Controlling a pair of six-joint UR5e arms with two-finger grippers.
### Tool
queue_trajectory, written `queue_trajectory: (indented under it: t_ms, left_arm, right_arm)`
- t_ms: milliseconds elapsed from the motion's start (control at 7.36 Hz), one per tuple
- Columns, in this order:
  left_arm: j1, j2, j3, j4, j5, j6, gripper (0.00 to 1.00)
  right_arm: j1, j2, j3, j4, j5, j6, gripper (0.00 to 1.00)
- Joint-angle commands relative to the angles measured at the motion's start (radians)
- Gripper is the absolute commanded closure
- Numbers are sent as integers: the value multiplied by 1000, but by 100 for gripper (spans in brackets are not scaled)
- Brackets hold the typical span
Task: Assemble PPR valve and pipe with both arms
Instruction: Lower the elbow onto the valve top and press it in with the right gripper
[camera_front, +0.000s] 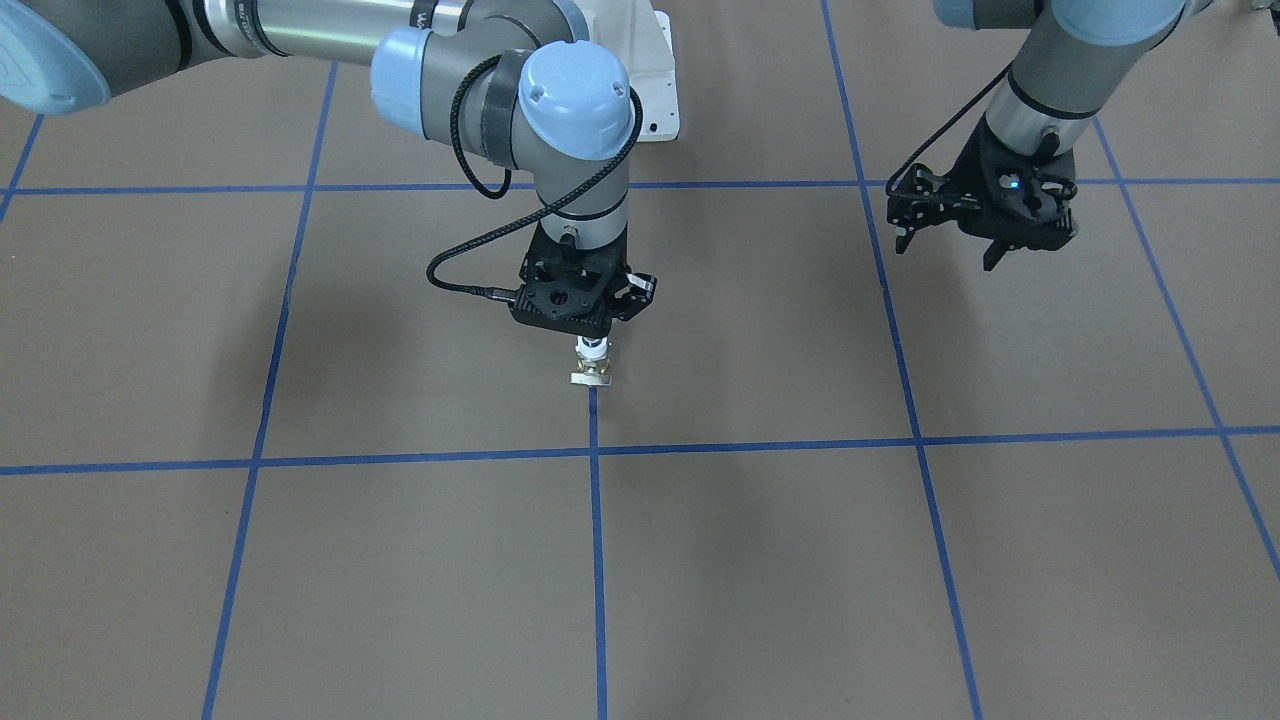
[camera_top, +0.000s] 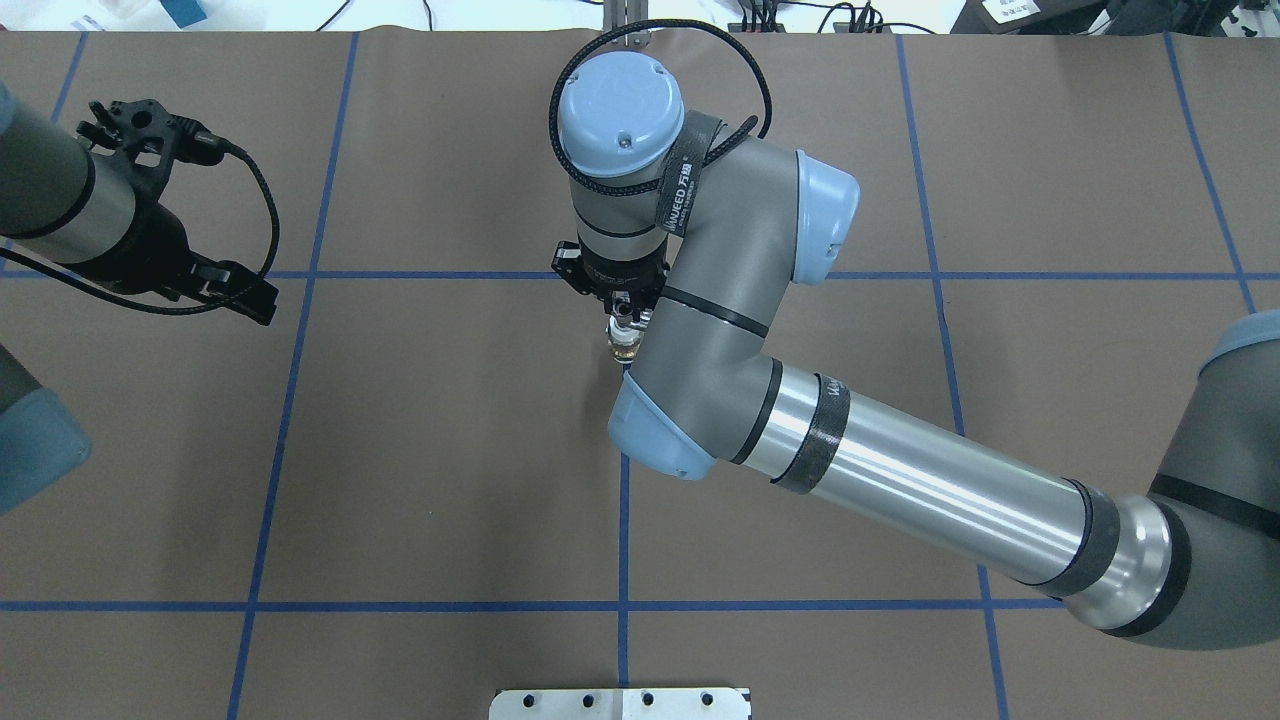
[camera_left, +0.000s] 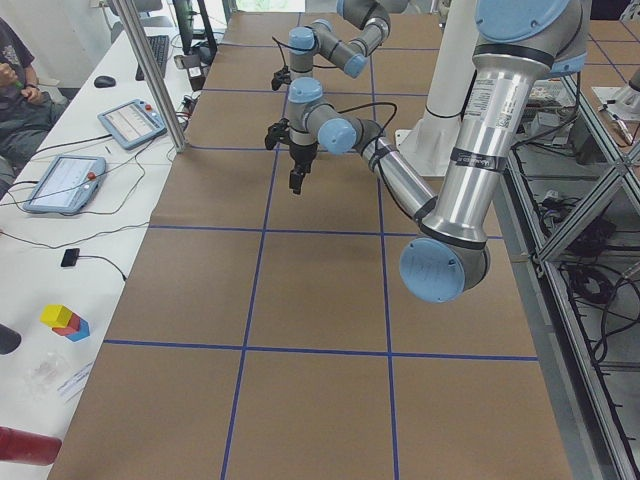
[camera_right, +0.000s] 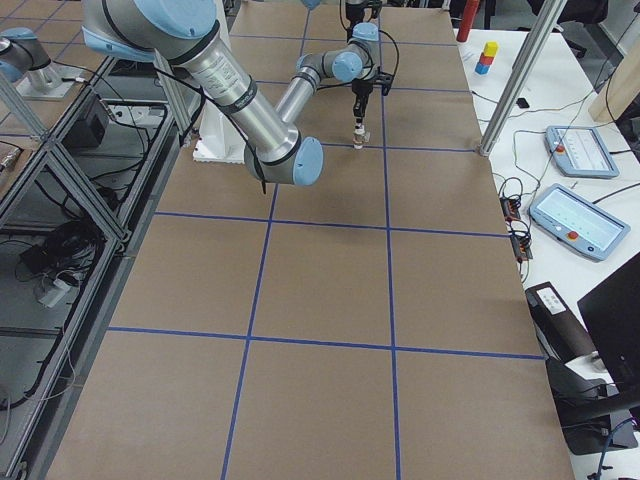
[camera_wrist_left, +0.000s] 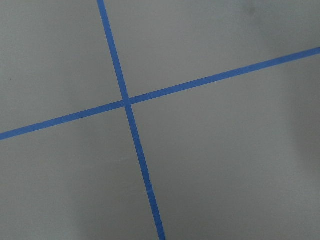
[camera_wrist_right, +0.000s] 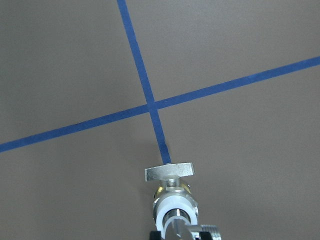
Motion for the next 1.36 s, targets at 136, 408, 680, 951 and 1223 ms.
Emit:
queue_trajectory:
  t_ms: [136, 408, 680, 951, 1223]
  left_arm:
    - [0, 0, -2, 0, 0, -2, 1]
    - [0, -2, -4, 0, 0, -4, 1]
    - [0, -2, -8, 2, 0, -6, 1]
    - [0, -2, -11, 3, 0, -6, 1]
    - [0, 0, -36, 12, 0, -9, 1]
  right_arm:
    - [-2, 2, -8, 2, -2, -8, 100]
    - [-2, 3, -22, 4, -4, -11, 100]
    - [0, 3, -25, 7, -4, -12, 100]
    - [0, 5, -25, 8, -11, -9, 100]
    - [-2, 6, -36, 8, -11, -5, 68]
